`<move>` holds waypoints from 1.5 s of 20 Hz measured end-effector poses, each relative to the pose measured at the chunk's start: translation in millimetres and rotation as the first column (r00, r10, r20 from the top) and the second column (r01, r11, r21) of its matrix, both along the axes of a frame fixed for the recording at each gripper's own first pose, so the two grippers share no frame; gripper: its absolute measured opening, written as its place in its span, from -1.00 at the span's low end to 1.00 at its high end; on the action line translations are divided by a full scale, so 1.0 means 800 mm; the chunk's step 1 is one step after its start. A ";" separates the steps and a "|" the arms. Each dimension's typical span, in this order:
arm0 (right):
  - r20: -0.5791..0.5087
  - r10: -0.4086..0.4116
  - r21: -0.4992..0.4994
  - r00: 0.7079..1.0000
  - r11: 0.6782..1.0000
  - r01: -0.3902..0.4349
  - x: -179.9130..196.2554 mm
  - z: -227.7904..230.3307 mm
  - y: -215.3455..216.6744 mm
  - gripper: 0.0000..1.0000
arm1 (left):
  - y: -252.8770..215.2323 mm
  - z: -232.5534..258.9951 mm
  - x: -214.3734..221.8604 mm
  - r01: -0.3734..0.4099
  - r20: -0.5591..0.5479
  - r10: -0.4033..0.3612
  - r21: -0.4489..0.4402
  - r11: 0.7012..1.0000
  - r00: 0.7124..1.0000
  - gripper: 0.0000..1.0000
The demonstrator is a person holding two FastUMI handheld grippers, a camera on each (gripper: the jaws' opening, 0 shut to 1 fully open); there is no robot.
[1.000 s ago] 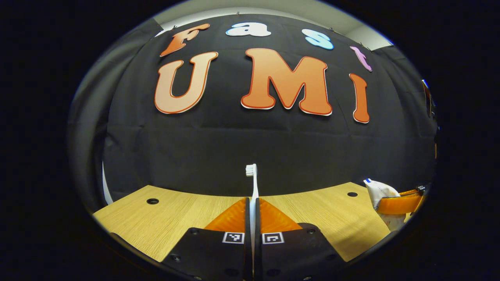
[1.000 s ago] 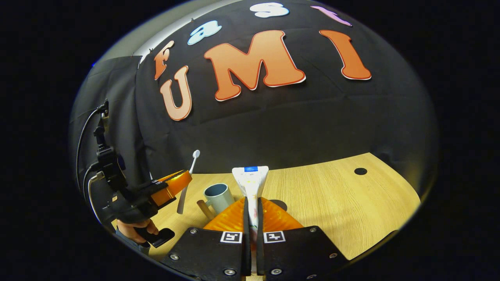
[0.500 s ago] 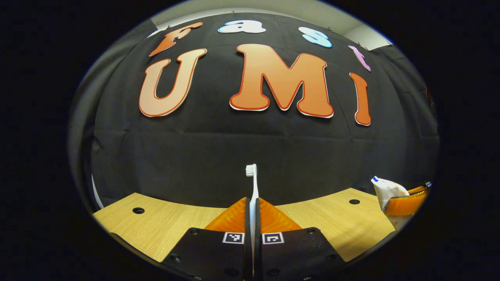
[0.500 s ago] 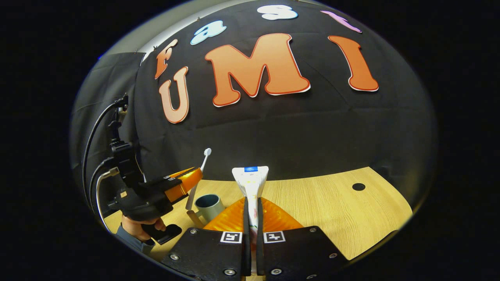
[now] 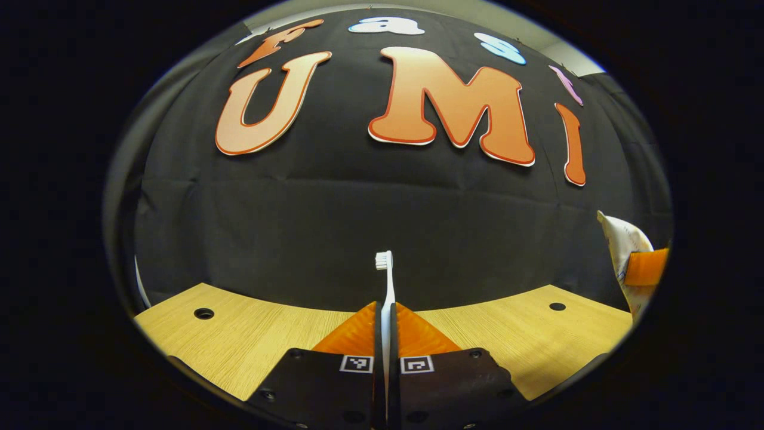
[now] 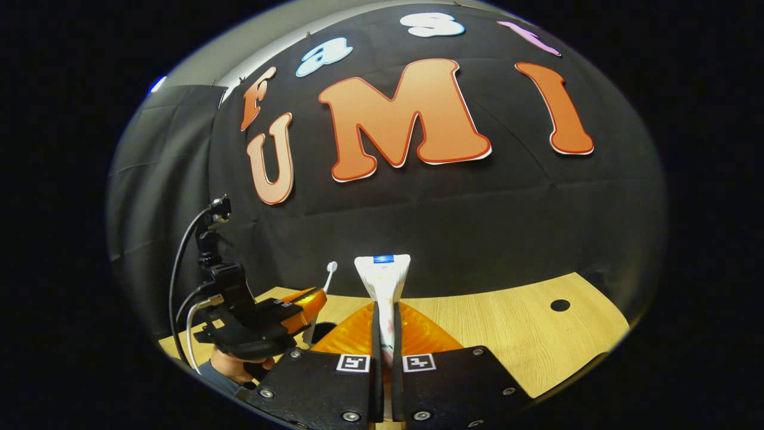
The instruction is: Put the toothbrush and toothpaste on the desktop into the cup, then pick up the cup and place it on the coaster on the desktop.
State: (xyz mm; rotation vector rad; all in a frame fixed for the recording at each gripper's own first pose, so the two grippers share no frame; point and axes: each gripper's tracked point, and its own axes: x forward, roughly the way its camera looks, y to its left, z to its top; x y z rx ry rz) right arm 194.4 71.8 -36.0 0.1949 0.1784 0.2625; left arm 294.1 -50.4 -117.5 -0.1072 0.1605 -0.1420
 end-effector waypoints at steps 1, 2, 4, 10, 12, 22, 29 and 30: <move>0.004 -0.001 0.007 1.000 1.000 0.001 0.002 0.003 0.001 -0.89 | 0.000 -0.002 0.000 0.002 0.000 -0.002 -0.003 1.000 1.000 -0.96; 0.010 0.002 0.014 1.000 1.000 -0.002 0.005 0.008 0.002 -0.89 | 0.001 -0.003 0.002 -0.001 -0.001 0.001 -0.004 1.000 1.000 -0.96; 0.019 0.003 0.026 1.000 1.000 -0.003 0.010 0.013 0.000 -0.89 | 0.005 -0.001 0.003 -0.010 0.010 0.010 -0.022 1.000 1.000 -0.96; 0.043 0.003 0.044 0.999 0.999 -0.005 0.016 0.023 -0.008 -0.89 | 0.011 -0.007 0.005 -0.016 0.016 0.018 -0.091 0.996 1.000 -0.96; 0.039 -0.003 0.046 0.999 0.999 0.001 0.020 0.020 -0.015 -0.89 | 0.012 -0.006 0.008 -0.025 0.023 0.028 -0.100 0.995 0.999 -0.97; 0.015 0.005 0.079 1.000 0.997 -0.006 0.025 0.011 -0.016 -0.89 | 0.003 -0.036 0.011 -0.037 -0.046 0.033 -0.086 0.996 0.998 -0.96; 0.019 0.027 0.081 0.999 0.996 -0.029 0.022 0.015 -0.004 -0.89 | -0.001 -0.053 -0.018 -0.013 -0.163 0.004 -0.056 0.998 0.987 -0.77; 0.020 0.033 0.081 0.999 0.996 -0.035 0.021 0.016 -0.001 -0.89 | -0.003 -0.048 -0.022 -0.009 -0.168 -0.001 -0.057 0.998 0.986 -0.67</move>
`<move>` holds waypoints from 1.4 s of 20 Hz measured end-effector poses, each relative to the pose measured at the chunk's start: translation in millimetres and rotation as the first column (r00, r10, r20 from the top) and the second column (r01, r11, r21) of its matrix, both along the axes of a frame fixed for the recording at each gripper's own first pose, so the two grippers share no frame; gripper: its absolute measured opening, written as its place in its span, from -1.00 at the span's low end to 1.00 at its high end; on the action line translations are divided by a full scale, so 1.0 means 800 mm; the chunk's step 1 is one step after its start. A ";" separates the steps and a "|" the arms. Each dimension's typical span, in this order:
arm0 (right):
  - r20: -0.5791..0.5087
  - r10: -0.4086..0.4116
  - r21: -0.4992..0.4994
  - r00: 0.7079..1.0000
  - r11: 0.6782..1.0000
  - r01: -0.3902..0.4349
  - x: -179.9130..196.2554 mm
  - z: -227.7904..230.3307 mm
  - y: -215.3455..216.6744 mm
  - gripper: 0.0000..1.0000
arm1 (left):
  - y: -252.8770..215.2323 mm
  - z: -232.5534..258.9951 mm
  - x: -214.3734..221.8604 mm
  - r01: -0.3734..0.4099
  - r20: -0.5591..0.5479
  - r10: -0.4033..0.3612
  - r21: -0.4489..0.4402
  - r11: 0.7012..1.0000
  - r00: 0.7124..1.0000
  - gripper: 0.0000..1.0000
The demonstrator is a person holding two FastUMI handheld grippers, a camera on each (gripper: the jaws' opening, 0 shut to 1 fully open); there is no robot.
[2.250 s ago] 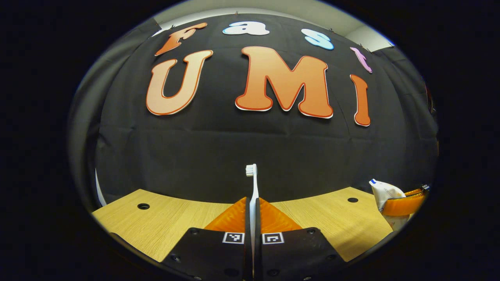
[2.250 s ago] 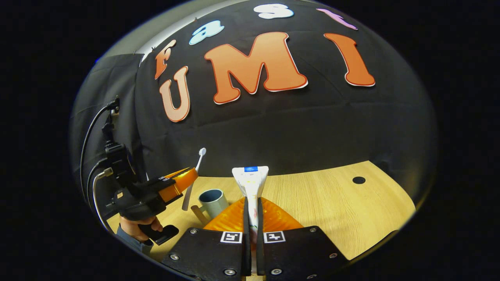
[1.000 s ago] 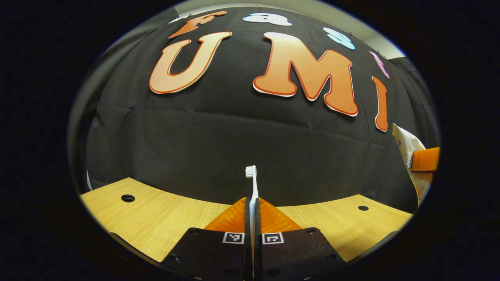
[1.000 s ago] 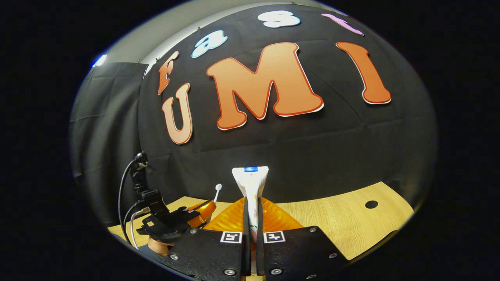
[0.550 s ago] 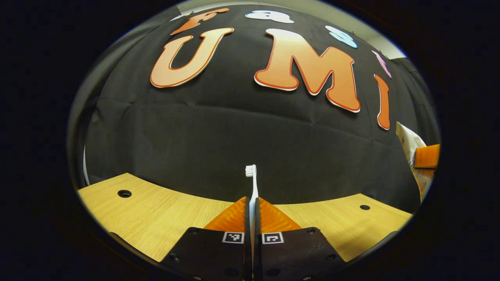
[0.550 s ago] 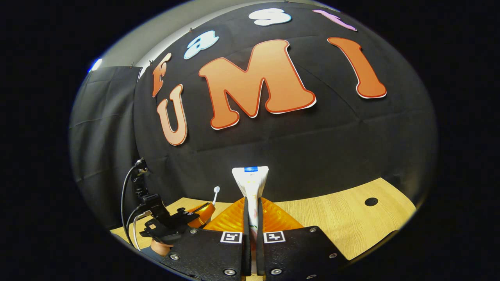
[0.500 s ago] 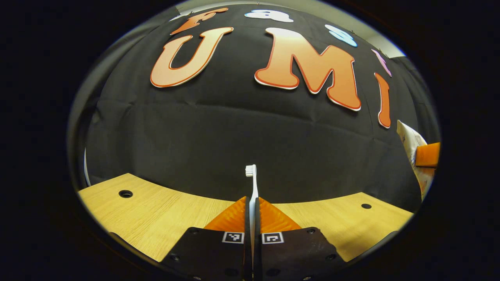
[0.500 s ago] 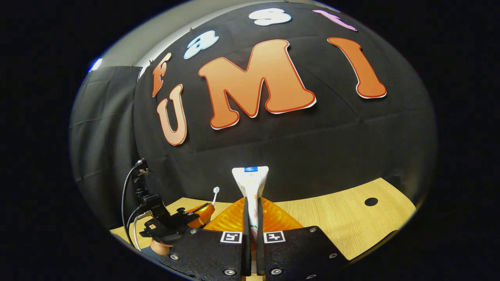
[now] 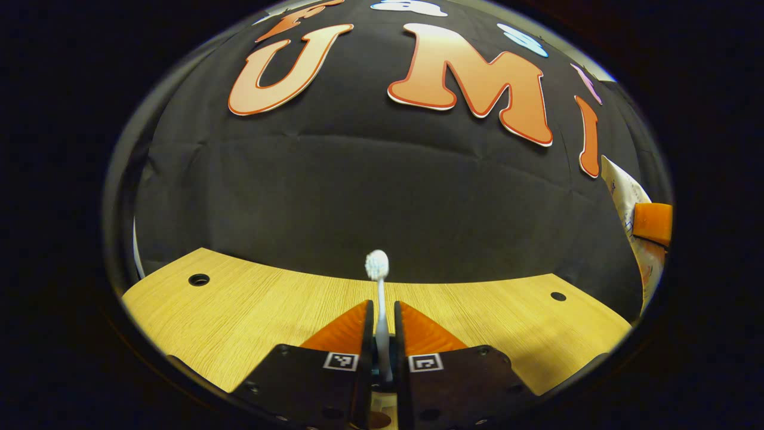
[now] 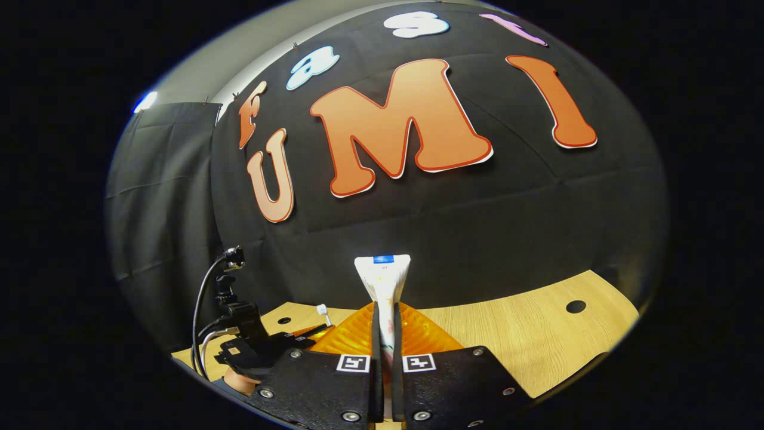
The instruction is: Put the toothbrush and toothpaste on the desktop into the cup, then pick up the cup and place it on the coaster on the desktop.
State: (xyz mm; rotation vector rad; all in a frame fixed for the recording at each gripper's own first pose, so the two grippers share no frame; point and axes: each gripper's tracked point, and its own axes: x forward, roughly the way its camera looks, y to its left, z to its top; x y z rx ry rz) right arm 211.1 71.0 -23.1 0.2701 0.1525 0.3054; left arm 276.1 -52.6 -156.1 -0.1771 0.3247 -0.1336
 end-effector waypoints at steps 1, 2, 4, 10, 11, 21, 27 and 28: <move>0.003 0.003 -0.002 1.000 1.000 -0.003 -0.001 0.002 0.001 -0.89 | -0.005 0.006 -0.008 0.015 -0.011 -0.015 -0.002 1.000 1.000 -0.43; 0.007 0.005 -0.003 1.000 1.000 -0.005 -0.002 0.003 0.003 -0.89 | -0.010 0.012 -0.016 0.031 -0.015 -0.031 0.002 1.000 0.999 -0.29; 0.012 0.008 -0.004 1.000 1.000 -0.008 -0.003 0.005 0.005 -0.89 | -0.016 0.024 -0.025 0.062 -0.009 -0.062 0.023 0.998 0.998 0.24; 0.008 0.023 -0.002 1.000 1.000 -0.023 -0.007 0.005 0.015 -0.89 | 0.007 0.021 -0.066 0.062 -0.099 -0.055 0.068 0.996 0.994 0.99; 0.012 0.029 -0.001 1.000 1.000 -0.029 -0.009 0.006 0.018 -0.89 | 0.013 0.017 -0.072 0.053 -0.118 -0.045 0.068 0.996 0.992 0.98; 0.081 0.099 0.036 0.992 0.994 -0.102 -0.009 0.018 0.072 -0.89 | 0.059 -0.015 -0.131 0.044 -0.107 -0.033 0.100 0.994 0.994 0.96; 0.098 0.116 0.053 0.988 0.991 -0.121 0.023 0.011 0.109 -0.89 | 0.083 -0.006 -0.149 0.020 -0.044 -0.018 0.065 0.998 0.999 0.96; 0.093 0.120 0.061 0.988 0.990 -0.126 0.028 0.010 0.116 -0.89 | 0.087 -0.006 -0.151 0.017 -0.038 -0.015 0.053 0.998 0.999 0.96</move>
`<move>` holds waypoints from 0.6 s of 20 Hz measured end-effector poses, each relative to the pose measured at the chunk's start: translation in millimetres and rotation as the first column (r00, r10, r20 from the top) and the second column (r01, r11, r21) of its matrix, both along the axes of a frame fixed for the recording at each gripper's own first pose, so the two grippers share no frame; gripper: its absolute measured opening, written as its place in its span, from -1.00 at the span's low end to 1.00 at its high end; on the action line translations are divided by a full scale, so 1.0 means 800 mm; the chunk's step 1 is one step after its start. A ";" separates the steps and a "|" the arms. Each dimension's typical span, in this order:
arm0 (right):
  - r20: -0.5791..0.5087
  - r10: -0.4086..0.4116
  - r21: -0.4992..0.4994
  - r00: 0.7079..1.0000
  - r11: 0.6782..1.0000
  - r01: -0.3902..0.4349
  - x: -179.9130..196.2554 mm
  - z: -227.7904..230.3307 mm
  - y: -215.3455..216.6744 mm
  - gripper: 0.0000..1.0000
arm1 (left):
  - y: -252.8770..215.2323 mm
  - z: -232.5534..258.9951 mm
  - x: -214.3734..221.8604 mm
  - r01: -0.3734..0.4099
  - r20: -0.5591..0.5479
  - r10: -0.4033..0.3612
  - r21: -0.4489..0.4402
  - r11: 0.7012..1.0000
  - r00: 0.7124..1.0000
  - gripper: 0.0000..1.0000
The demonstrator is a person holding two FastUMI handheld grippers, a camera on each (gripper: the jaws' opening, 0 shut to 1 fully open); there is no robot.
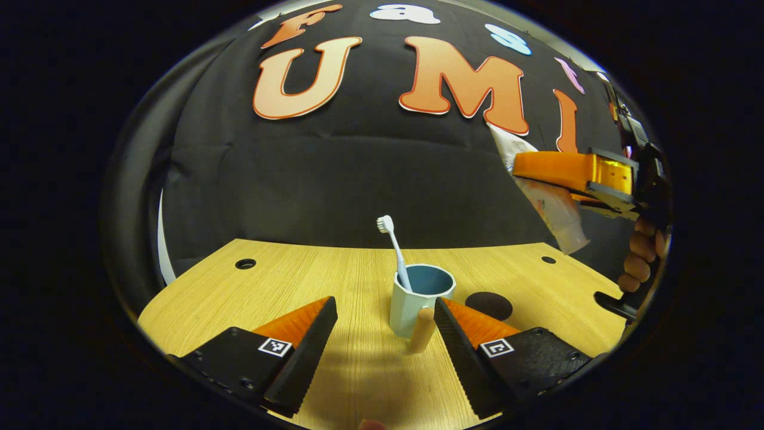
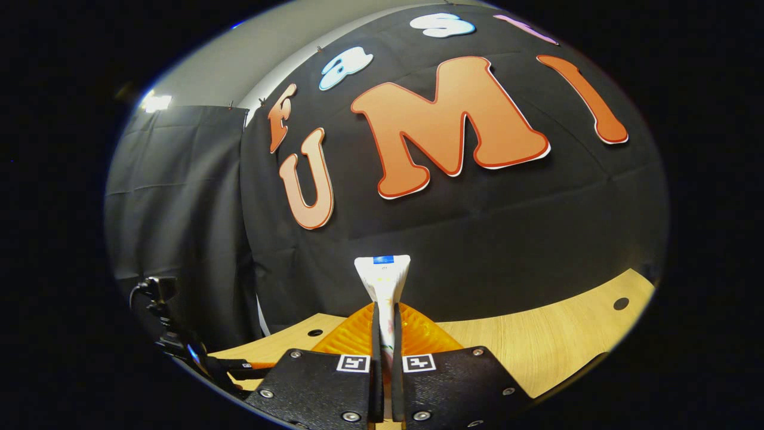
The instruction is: Put the toothbrush and toothpaste on the desktop into the cup, then pick up the cup and place it on the coaster on the desktop.
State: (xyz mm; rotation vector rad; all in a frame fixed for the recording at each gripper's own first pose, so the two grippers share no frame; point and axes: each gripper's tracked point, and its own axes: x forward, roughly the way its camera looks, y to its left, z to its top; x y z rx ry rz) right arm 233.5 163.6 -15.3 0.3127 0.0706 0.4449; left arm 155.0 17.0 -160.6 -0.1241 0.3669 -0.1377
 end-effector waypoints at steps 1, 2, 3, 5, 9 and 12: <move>-0.010 0.009 0.005 1.000 1.000 -0.009 0.006 -0.004 0.008 -0.89 | 0.004 0.001 -0.004 -0.007 0.006 0.007 -0.008 1.000 1.000 0.96; -0.017 0.017 0.009 1.000 1.000 -0.017 0.011 -0.006 0.015 -0.89 | 0.008 0.000 -0.005 -0.014 0.009 0.014 -0.012 1.000 1.000 0.96; -0.021 0.026 0.007 0.999 1.000 -0.026 0.015 -0.008 0.023 -0.89 | 0.013 -0.004 -0.004 -0.021 0.010 0.021 -0.018 1.000 1.000 0.96; -0.012 0.039 -0.016 0.999 0.999 -0.039 0.022 -0.013 0.039 -0.89 | 0.016 -0.014 -0.004 -0.021 0.004 0.021 -0.036 0.999 1.000 0.96; 0.023 0.051 -0.054 0.998 0.997 -0.050 0.044 -0.018 0.068 -0.89 | 0.018 -0.040 0.000 -0.031 -0.045 0.030 -0.037 0.999 0.999 0.96; 0.027 0.065 -0.068 0.998 0.996 -0.063 0.063 -0.028 0.090 -0.89 | 0.018 -0.058 0.001 -0.038 -0.073 0.035 -0.045 0.998 0.997 0.96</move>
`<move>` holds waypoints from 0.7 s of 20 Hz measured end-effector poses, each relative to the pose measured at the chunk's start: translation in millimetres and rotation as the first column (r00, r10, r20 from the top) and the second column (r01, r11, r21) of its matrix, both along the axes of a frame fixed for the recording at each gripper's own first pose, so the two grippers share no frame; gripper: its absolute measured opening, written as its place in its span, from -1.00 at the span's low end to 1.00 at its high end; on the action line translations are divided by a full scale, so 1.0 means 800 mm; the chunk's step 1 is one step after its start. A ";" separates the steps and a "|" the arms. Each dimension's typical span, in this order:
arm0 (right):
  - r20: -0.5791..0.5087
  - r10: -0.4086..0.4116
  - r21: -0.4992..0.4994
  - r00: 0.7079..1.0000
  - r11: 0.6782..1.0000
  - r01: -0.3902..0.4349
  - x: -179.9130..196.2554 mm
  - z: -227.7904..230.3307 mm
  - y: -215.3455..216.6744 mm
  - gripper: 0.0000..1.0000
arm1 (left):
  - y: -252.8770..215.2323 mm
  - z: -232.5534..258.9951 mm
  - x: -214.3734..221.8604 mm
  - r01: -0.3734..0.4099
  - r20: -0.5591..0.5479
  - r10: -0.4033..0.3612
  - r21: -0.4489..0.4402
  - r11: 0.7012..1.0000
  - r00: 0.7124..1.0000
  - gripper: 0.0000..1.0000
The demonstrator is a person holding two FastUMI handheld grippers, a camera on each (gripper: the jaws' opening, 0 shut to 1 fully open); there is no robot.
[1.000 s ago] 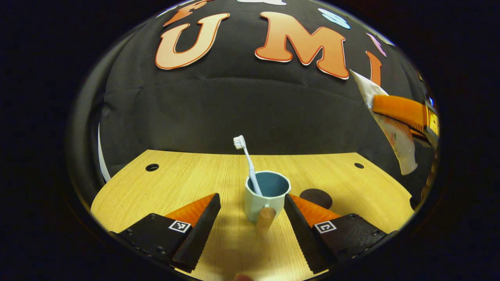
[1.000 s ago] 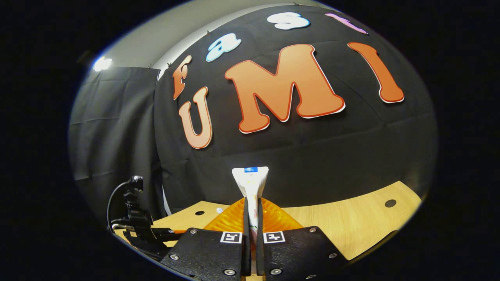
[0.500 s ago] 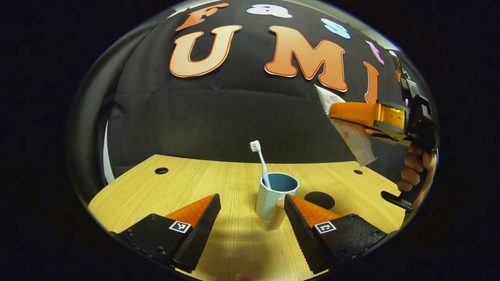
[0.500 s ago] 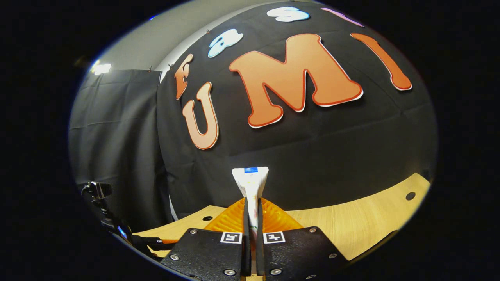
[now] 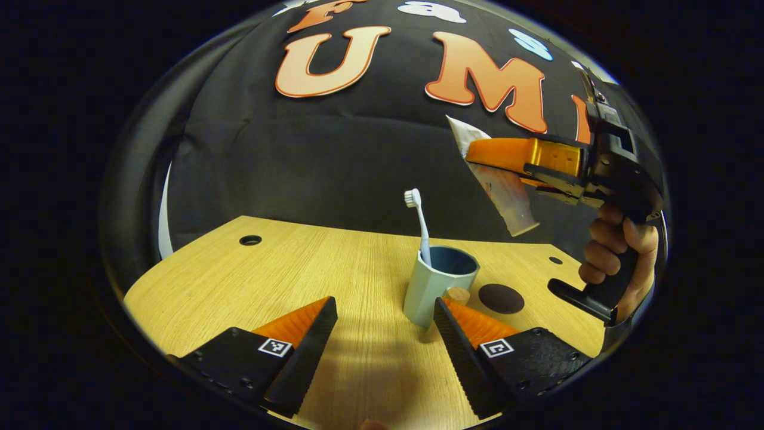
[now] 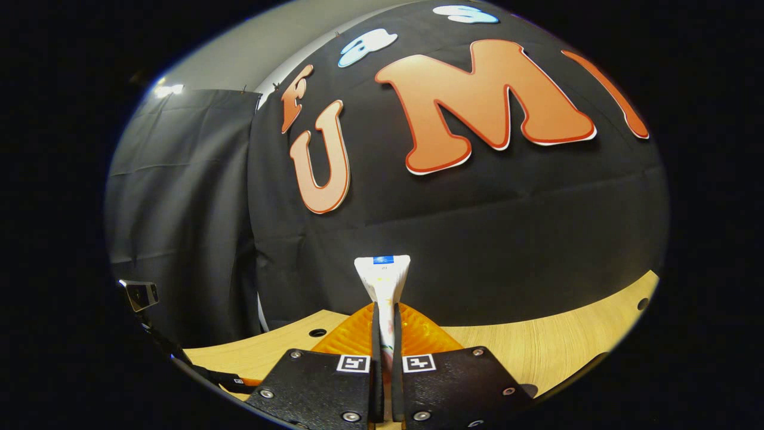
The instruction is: Put the toothbrush and toothpaste on the desktop into the cup, then pick up the cup and place it on the coaster on the desktop.
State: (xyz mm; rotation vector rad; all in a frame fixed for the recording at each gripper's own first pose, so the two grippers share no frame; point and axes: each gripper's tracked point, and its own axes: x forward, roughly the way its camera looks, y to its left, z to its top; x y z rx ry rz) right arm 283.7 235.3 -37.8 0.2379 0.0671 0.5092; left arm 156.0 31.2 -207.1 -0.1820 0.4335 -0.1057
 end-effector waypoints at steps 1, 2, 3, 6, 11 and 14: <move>0.003 0.003 -0.007 1.000 1.000 -0.003 0.006 -0.003 0.005 -0.89 | 0.001 -0.005 0.001 -0.003 -0.011 0.003 0.002 1.000 1.000 0.96; 0.010 0.005 -0.010 1.000 1.000 -0.004 0.011 -0.006 0.008 -0.89 | 0.000 -0.007 0.000 -0.003 -0.013 0.003 0.002 1.000 1.000 0.96; 0.014 0.004 -0.008 1.000 1.000 -0.004 0.017 -0.008 0.011 -0.89 | 0.001 -0.007 0.000 -0.004 -0.014 0.004 0.002 1.000 1.000 0.96; -0.008 0.015 0.005 1.000 1.000 -0.015 0.029 -0.027 0.020 -0.89 | 0.003 -0.010 0.002 -0.007 -0.016 0.007 0.004 1.000 1.000 0.96; -0.025 0.008 -0.006 1.000 1.000 -0.008 0.043 -0.057 0.021 -0.89 | 0.001 -0.017 0.000 -0.004 -0.031 0.004 -0.001 1.000 1.000 0.96; -0.054 0.020 0.005 0.998 1.000 -0.020 0.045 -0.075 0.026 -0.89 | 0.007 -0.018 0.001 -0.016 -0.034 0.016 0.007 1.000 0.999 0.96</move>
